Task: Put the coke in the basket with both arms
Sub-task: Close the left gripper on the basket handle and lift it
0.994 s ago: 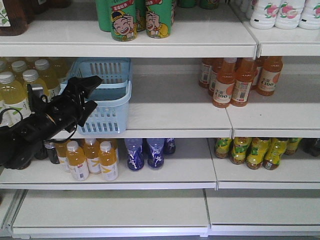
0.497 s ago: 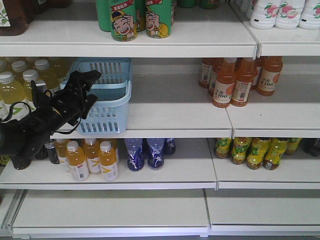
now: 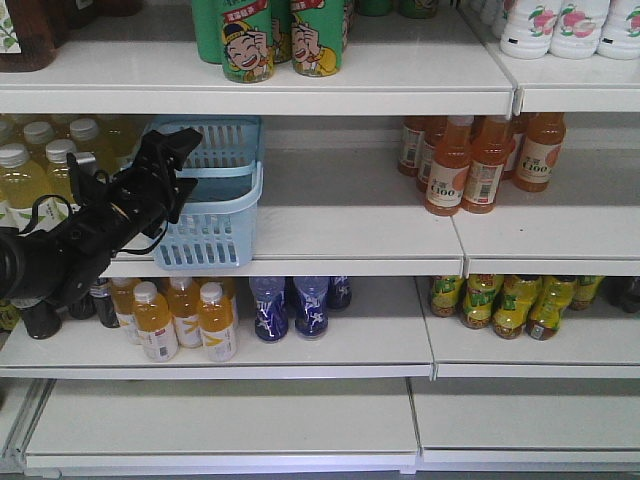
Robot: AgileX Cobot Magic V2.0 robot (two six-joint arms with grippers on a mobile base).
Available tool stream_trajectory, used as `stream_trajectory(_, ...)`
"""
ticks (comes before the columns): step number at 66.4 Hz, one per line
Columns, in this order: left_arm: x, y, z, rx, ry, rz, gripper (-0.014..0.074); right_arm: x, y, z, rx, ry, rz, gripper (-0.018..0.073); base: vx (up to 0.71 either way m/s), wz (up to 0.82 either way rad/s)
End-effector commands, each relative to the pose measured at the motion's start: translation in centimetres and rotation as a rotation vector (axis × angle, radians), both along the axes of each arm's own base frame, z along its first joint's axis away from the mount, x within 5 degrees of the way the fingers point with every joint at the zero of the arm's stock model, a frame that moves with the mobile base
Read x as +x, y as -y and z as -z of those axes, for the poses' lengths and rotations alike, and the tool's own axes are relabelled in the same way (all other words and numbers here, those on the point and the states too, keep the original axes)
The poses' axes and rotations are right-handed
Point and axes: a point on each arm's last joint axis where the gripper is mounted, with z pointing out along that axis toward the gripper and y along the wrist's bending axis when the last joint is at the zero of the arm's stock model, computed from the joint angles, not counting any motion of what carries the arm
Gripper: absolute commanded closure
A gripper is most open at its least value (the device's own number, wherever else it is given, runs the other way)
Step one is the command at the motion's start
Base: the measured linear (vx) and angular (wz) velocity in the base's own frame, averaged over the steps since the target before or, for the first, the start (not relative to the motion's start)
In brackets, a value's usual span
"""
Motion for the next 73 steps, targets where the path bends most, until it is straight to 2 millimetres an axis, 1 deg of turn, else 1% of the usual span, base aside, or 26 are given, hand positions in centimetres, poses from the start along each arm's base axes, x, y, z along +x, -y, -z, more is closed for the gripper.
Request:
stream_trajectory(1,0.1,0.0,-2.7,-0.031,0.073,-0.011,0.007,-0.1,0.0,-0.5,0.0,0.087,0.002,0.0564,0.0,0.0)
stream_trajectory(9,0.1,0.0,-2.7,-0.031,0.073,-0.011,0.0183,-0.1,0.0,-0.5,0.0,0.087,0.002,0.0564,0.0,0.0)
stream_trajectory(21,0.1,0.0,-2.7,-0.032,0.076,-0.009,0.0441,-0.1,0.0,-0.5,0.0,0.087,0.002,0.0564,0.0,0.0)
stream_trajectory(30,-0.2,0.5,-2.8,0.005,0.104,0.05,0.0607,-0.1,0.0,-0.5,0.0,0.087,0.002,0.0564,0.0,0.0)
stream_trajectory(38,-0.7,1.4,-3.0,0.038,0.148,0.166,0.0605,-0.1,0.0,-0.5,0.0,0.087,0.002,0.0564,0.0,0.0)
stream_trajectory(43,-1.2,2.1,-3.1,0.014,0.16,0.26,0.0604,-0.1,0.0,-0.5,0.0,0.087,0.002,0.0564,0.0,0.0)
stream_trajectory(61,-3.8,4.5,-2.6,-0.001,0.088,0.654,0.0604,-0.1,0.0,-0.5,0.0,0.087,0.002,0.0564,0.0,0.0)
stream_trajectory(73,-5.9,5.6,-2.9,-0.036,0.093,0.892,0.0604,-0.1,0.0,-0.5,0.0,0.087,0.002,0.0564,0.0,0.0)
